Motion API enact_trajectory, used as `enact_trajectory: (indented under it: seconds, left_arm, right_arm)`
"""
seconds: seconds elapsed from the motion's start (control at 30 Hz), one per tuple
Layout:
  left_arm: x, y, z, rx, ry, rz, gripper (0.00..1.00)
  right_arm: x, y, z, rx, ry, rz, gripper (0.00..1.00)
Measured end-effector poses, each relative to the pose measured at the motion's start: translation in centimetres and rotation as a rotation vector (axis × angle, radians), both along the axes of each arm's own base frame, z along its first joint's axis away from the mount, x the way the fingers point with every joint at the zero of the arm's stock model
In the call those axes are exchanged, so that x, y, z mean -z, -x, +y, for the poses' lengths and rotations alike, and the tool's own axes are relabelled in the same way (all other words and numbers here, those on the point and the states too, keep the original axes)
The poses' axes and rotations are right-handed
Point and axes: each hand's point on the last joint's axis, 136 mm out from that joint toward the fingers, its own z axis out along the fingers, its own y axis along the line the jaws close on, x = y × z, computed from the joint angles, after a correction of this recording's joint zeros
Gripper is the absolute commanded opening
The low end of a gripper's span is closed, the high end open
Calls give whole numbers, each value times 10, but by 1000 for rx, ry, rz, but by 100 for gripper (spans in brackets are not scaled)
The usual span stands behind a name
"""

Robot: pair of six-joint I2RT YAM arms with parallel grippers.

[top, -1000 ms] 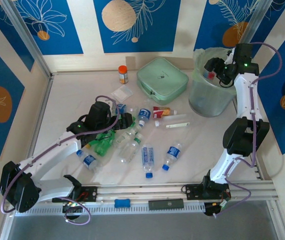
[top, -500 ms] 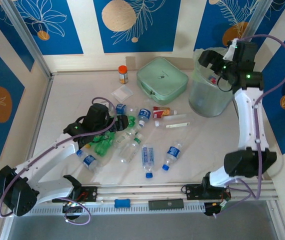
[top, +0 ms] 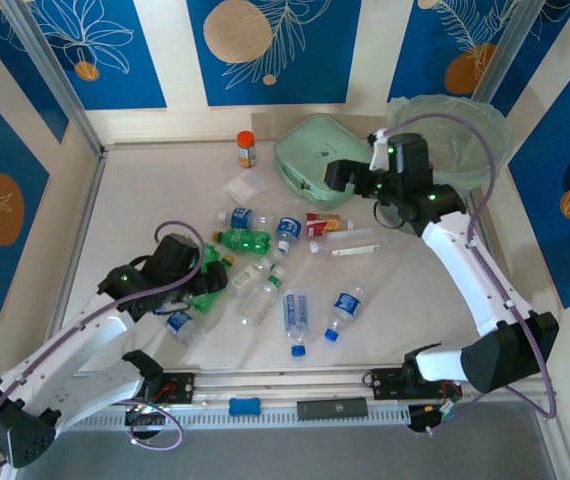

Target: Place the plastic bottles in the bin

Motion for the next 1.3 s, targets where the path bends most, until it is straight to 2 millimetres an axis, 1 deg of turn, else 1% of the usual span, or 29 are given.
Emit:
enact_trajectory:
  seconds: [0.07,0.13,0.3,0.43,0.5,0.63,0.77,0.9,1.1,1.2,1.3]
  left_arm:
    - [10,14,10,-33,-13,49,99]
    - [21,28,21,-71,-21,93,99]
    - [48,54,39,-176,-20,171,99]
    - [67,63,48,-259,-19,214,99]
    - [74,65,49,-295,-13,226,99]
    - [86,62,49,-363,18,225,100]
    - [97,61,50,-414,36,228,97]
    - [105,59,53,-445,36,218,90]
    - [113,54,57,-472,33,200,74]
    - [114,51,59,-479,23,191,70]
    - [114,48,60,-487,27,178,69]
  right_arm:
    - [14,6,11,-18,12,18,99]
    - [25,13,16,-21,18,31,99]
    - [46,22,17,-10,6,63,99]
    - [56,27,15,3,0,84,99]
    - [58,30,13,9,-2,88,99]
    - [57,34,10,18,-4,82,99]
    - [53,36,8,24,-5,69,99]
    - [53,39,5,31,-3,63,99]
    - [55,39,3,39,1,65,99]
    - [55,38,3,44,4,64,99]
    - [55,38,2,47,6,63,99]
